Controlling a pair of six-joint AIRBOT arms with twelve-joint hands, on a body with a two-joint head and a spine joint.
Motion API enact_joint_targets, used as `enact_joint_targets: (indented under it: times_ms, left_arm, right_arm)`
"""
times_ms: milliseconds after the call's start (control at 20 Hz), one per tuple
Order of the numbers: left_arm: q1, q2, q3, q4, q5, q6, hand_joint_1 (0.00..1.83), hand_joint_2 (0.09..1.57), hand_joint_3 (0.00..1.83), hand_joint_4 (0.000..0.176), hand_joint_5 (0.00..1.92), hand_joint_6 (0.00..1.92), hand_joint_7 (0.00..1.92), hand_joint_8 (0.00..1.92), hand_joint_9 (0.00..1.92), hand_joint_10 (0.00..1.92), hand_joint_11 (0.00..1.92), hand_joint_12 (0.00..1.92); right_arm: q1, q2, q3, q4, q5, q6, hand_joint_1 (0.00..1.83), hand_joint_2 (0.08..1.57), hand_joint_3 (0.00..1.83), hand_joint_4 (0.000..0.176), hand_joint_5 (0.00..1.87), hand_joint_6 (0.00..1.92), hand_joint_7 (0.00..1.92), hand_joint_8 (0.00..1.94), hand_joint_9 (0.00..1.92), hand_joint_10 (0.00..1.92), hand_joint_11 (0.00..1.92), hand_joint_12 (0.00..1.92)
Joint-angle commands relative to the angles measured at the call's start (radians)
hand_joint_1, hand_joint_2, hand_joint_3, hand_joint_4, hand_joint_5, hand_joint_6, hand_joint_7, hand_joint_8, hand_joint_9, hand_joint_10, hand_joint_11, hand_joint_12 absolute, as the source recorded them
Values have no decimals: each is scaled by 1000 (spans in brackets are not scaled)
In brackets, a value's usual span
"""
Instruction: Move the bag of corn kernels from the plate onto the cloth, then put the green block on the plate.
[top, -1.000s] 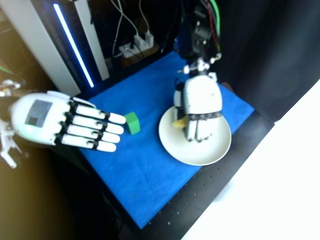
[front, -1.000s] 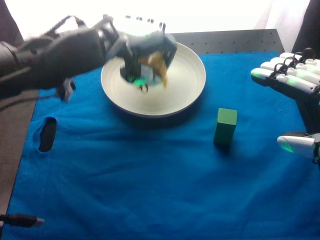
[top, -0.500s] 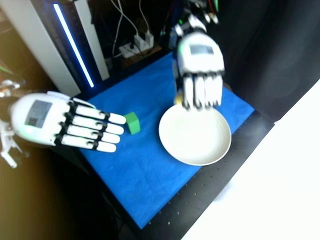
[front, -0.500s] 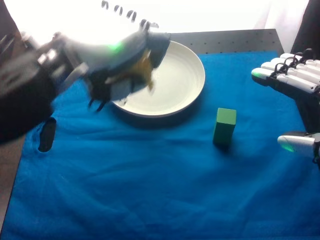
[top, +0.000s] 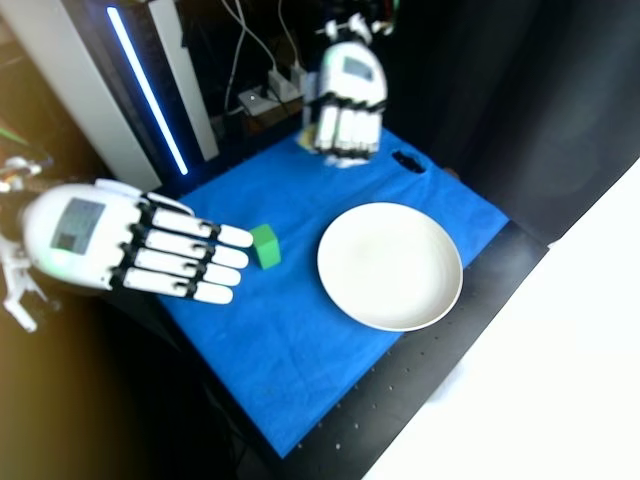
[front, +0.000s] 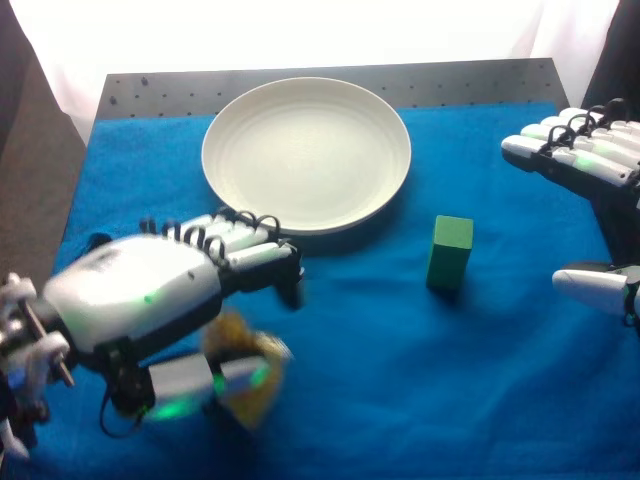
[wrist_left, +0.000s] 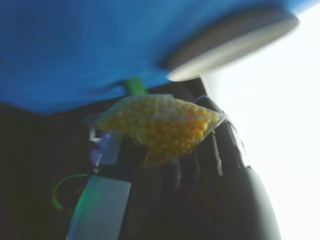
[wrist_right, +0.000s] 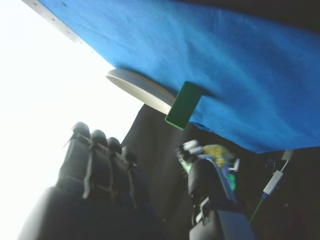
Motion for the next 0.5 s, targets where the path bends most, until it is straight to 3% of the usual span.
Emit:
enact_joint_targets:
  times_ms: [0,150,450]
  left_arm:
    - [8,-8,0,-6,-132,-20,444,1154,0,144,3,22,2,9,1,15,0,38]
    - [26,-14,-1,-25,-140,-25,214,1033,0,176,0,0,0,0,0,0,0,0]
    - [32,4,3,-56,-191,-25,143,1032,0,176,0,0,0,0,0,0,0,0]
  right_arm:
    - [11,2,-2,13,117,5,516,1309,1,0,0,0,0,0,0,0,0,0]
    - [11,2,-3,13,116,6,519,1271,0,0,0,0,0,0,0,0,0,0]
    - [11,3,-2,-2,117,19,617,1197,0,0,0,0,0,0,0,0,0,0]
